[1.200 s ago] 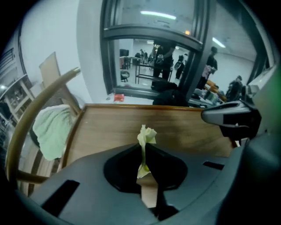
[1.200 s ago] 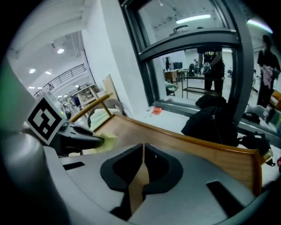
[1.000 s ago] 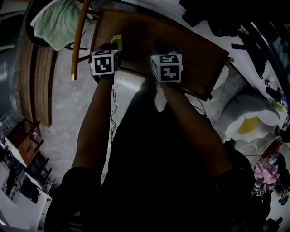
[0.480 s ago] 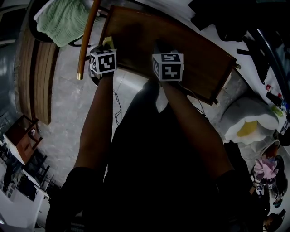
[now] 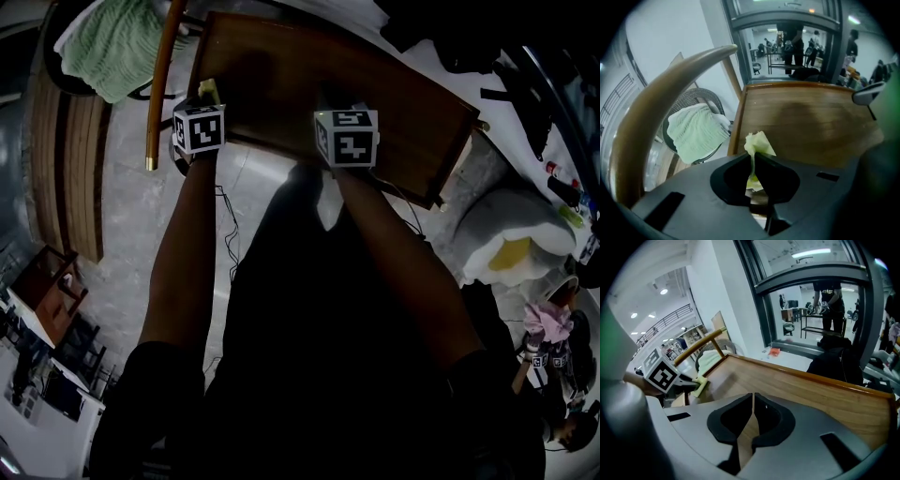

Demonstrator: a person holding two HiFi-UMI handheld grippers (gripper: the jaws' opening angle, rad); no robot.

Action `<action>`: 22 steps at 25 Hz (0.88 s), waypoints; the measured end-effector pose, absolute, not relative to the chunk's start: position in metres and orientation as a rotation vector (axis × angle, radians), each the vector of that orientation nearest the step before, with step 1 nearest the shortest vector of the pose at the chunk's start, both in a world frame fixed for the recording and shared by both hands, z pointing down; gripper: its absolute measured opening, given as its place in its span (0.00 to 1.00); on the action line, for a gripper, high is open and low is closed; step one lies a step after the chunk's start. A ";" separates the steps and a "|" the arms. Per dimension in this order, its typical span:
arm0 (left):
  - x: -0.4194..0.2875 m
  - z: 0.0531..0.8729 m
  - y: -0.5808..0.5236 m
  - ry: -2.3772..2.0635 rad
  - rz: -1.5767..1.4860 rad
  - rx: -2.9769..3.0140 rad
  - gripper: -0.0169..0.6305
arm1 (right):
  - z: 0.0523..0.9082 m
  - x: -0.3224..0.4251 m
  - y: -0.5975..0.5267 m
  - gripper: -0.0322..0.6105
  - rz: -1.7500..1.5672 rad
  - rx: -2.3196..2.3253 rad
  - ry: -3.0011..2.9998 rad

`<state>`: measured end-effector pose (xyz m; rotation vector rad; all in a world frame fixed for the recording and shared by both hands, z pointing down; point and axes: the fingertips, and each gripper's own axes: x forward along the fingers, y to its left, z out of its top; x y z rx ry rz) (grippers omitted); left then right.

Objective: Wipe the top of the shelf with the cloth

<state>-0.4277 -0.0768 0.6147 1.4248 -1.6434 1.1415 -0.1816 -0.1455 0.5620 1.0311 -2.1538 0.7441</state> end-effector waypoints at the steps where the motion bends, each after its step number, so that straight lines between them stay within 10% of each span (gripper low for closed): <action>1: -0.422 0.616 -0.077 -1.629 1.157 1.441 0.06 | 0.563 -0.178 -0.145 0.09 0.752 1.033 -2.150; 22: -0.217 0.613 -0.074 -1.407 1.253 1.645 0.05 | 0.573 0.011 -0.115 0.09 0.818 1.188 -2.010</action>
